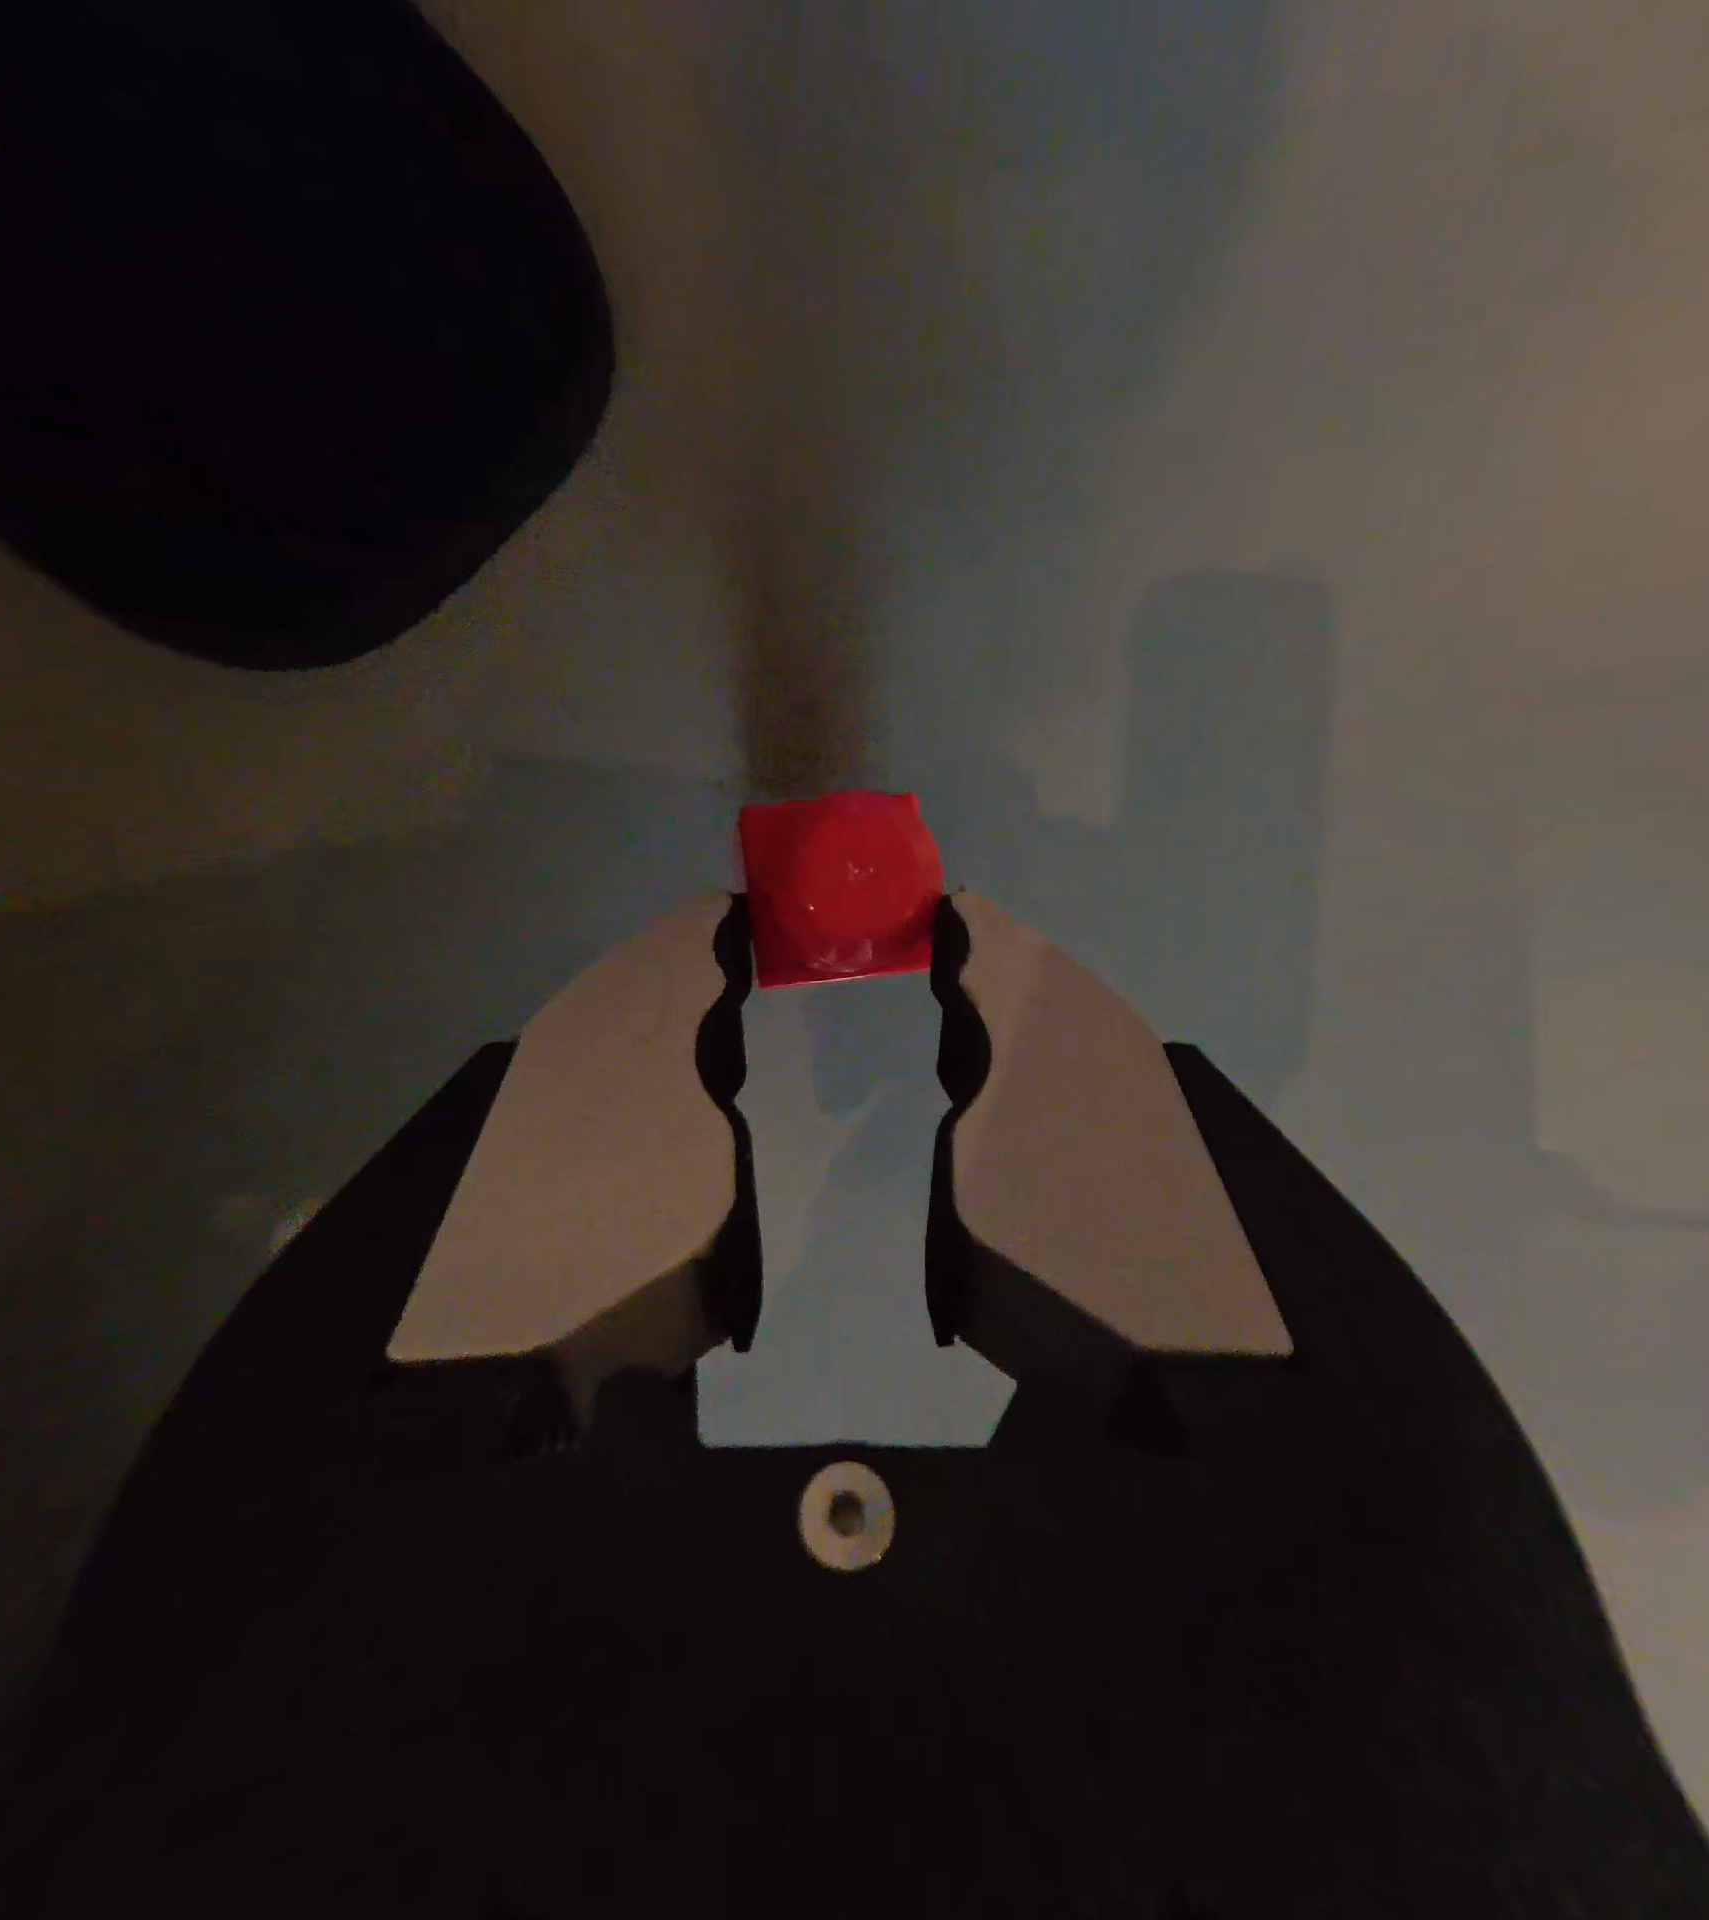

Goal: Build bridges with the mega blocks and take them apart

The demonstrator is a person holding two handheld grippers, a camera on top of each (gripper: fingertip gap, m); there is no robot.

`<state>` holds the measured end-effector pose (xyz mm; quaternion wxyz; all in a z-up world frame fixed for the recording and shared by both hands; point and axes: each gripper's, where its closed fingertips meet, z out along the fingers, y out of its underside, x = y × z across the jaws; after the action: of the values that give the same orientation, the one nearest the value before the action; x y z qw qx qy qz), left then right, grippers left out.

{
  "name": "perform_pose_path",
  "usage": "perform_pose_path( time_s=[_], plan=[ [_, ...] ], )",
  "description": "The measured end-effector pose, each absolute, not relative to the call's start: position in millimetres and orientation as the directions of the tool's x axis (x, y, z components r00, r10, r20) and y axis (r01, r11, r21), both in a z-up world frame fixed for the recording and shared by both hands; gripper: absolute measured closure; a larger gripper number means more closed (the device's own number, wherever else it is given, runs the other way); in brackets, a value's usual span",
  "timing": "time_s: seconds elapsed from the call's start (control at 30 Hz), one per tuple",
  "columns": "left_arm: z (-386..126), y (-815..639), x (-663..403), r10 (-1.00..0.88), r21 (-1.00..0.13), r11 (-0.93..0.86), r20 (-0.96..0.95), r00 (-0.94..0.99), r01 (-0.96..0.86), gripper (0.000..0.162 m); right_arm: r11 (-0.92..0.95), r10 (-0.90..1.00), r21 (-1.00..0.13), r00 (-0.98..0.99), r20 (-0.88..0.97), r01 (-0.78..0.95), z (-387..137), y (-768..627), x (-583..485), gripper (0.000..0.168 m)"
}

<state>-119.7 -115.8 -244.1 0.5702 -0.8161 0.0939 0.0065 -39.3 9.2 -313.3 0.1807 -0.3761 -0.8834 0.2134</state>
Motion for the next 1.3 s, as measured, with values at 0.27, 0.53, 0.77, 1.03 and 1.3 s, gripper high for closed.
perform_pose_path(
  time_s=[0.27, 0.53, 0.77, 1.03, 1.3],
  plan=[
    [-248.8, -120.3, -123.5, -0.157, -0.925, -0.341, -0.121, 0.98, -0.169, 0.109, 0.595, 0.773, -0.505, -0.617, 0.147, 0.625, -324.7, 14.8, -36.0, 0.135],
    [-248.5, -116.8, -121.9, -0.18, -0.922, -0.344, -0.12, 0.976, -0.176, 0.109, 0.583, 0.782, -0.513, -0.607, 0.143, 0.63, -325.5, 17.4, -35.4, 0.135],
    [-247.3, -118.7, -119.0, -0.196, -0.92, -0.346, -0.123, 0.973, -0.186, 0.11, 0.564, 0.788, -0.535, -0.605, 0.119, 0.629, -322.2, 14.7, -35.1, 0.125],
    [-207.2, -158.1, -157.2, -0.115, -0.905, -0.366, -0.185, 0.976, -0.215, 0.109, 0.45, 0.829, -0.662, -0.556, 0.061, 0.599, -289.0, 13.8, -18.7, 0.117],
    [-193.3, -207.0, -259.4, 0.028, -0.828, -0.528, -0.241, 0.97, -0.191, 0.11, 0.313, 0.891, -0.809, -0.449, 0.067, 0.499, -256.9, 44.9, 5.5, 0.118]
  ],
)
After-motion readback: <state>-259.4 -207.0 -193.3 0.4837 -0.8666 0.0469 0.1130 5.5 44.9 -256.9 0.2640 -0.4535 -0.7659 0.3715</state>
